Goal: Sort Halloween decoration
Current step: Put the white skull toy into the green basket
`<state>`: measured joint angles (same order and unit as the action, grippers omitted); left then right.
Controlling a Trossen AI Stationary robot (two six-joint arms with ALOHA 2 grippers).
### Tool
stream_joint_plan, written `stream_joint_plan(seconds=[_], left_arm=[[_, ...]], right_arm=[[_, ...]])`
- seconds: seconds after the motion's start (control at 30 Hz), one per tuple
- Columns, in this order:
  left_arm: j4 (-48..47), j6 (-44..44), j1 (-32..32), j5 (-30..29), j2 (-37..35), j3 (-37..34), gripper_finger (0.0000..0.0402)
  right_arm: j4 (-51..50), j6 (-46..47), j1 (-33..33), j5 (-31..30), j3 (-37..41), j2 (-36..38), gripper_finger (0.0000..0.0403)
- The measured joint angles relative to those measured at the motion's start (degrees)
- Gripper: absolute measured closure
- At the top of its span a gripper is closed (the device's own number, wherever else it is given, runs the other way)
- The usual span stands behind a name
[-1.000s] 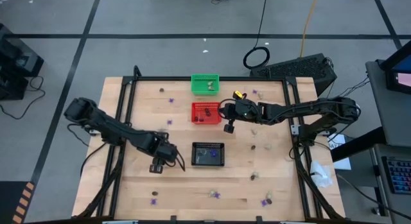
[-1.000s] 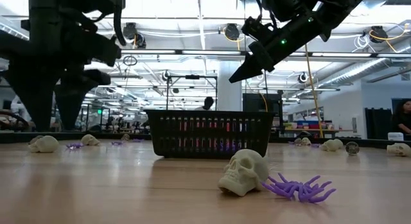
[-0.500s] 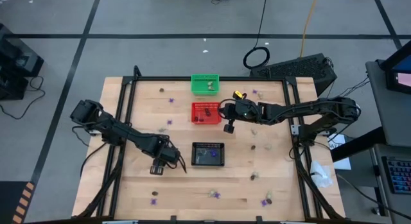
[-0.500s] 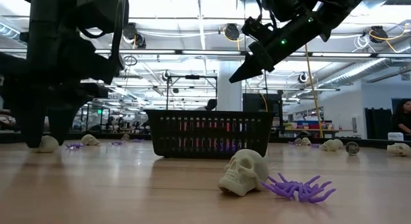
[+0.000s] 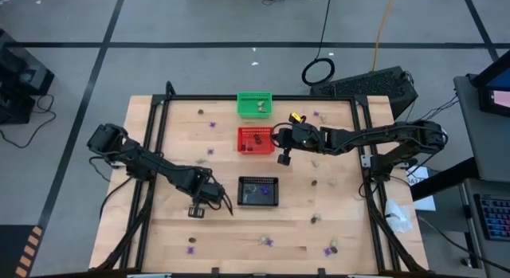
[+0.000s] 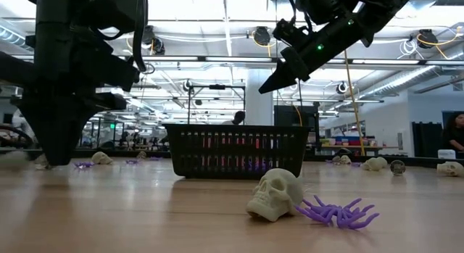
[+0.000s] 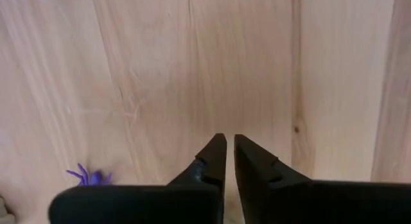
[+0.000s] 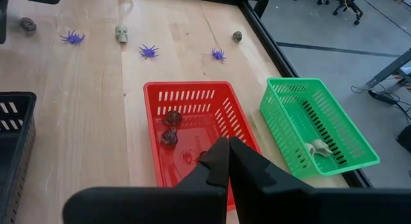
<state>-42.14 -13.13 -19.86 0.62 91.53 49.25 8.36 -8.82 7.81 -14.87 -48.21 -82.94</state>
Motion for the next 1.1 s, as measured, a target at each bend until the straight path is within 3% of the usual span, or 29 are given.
stream_joint_plan(seconds=[0.13, 0.27, 0.67, 0.87, 1.1], left_arm=[[-0.2, 1.7, 0.0, 0.0, 0.0, 0.0, 0.0367], [-1.9, 1.6, 0.0, 0.0, 0.0, 0.1, 0.0332], [-22.4, -6.1, -3.4, 1.6, -2.2, 1.9, 0.0221], [-28.0, -9.8, -6.0, 5.9, -2.4, 1.9, 0.0213], [-27.5, -12.1, -9.6, 11.5, -2.4, -0.5, 0.0213]], right_arm=[[0.0, 0.0, 0.0, 0.0, 0.0, 0.0, 0.0403], [0.0, 0.0, 0.0, 0.0, 0.0, 0.0, 0.0403], [0.0, 0.0, 0.0, 0.0, 0.0, 0.0, 0.0403], [0.0, -0.3, 0.0, 0.0, 0.0, 0.0, 0.0403], [0.0, -0.4, 0.0, 0.0, 0.0, 0.0, 0.0403]])
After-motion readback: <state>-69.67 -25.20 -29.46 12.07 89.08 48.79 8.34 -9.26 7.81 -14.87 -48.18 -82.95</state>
